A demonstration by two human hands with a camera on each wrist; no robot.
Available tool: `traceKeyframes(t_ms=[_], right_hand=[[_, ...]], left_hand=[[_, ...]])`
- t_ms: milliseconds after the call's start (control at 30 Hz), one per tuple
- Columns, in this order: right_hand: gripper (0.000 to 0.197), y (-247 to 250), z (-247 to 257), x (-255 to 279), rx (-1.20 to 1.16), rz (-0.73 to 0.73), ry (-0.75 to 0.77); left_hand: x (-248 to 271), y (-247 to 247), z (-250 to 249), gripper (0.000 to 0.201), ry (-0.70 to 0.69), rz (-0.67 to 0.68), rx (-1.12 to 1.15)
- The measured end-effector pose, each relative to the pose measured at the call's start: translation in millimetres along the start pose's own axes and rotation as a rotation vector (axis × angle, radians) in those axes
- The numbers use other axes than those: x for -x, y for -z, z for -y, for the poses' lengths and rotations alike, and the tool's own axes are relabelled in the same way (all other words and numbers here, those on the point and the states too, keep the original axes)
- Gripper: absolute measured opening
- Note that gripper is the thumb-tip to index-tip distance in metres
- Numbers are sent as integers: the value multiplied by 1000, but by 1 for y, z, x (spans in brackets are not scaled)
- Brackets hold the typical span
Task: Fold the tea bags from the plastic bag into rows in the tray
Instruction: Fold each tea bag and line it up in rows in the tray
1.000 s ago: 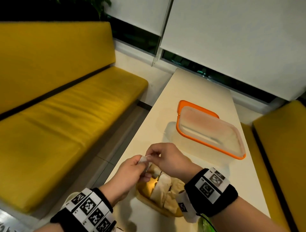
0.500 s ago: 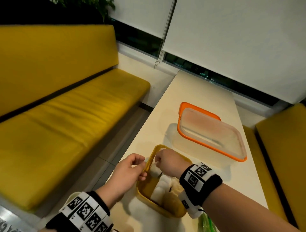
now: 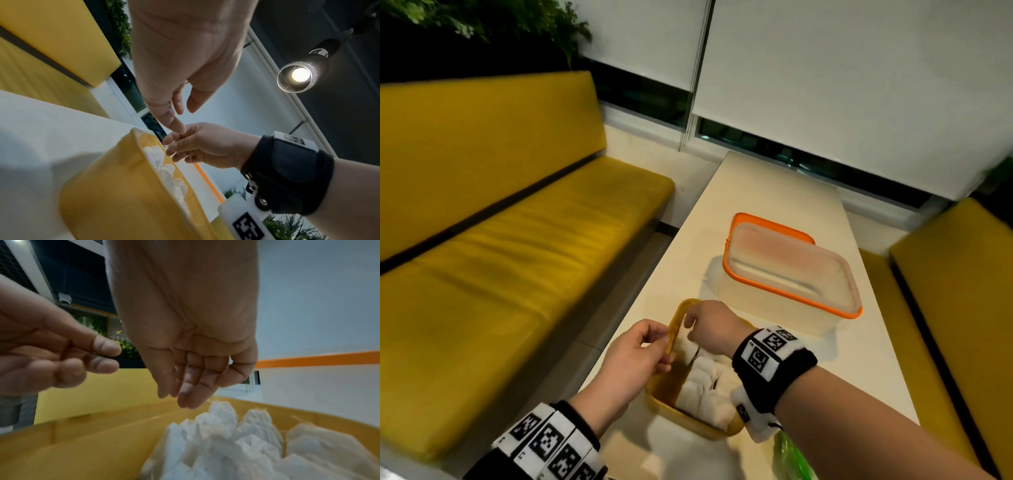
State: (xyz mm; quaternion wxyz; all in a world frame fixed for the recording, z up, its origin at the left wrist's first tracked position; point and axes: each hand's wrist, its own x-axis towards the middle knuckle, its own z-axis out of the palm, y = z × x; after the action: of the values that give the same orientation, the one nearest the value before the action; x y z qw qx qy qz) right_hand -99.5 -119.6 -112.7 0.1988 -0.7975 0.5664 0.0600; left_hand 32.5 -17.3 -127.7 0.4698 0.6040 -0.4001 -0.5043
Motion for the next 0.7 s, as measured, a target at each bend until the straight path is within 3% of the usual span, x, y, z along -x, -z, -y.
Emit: traceKeyframes(t_ms=[133,367,533,700], right_hand=[[21,14,-9,26,-104,-73,5],[11,28,-55,117,-472,-245,5],[10,17,-121,180,-655,-350,-196],[12,-16,-184,227,-446,-384,-508]], left_hand=[[3,-12,-4,11,-15,4,-38],[15,-47,-11,11,-20,104,6],[26,-91,-6,10,-20,210,-28],[50,-145,1,13,-87,357,-184]])
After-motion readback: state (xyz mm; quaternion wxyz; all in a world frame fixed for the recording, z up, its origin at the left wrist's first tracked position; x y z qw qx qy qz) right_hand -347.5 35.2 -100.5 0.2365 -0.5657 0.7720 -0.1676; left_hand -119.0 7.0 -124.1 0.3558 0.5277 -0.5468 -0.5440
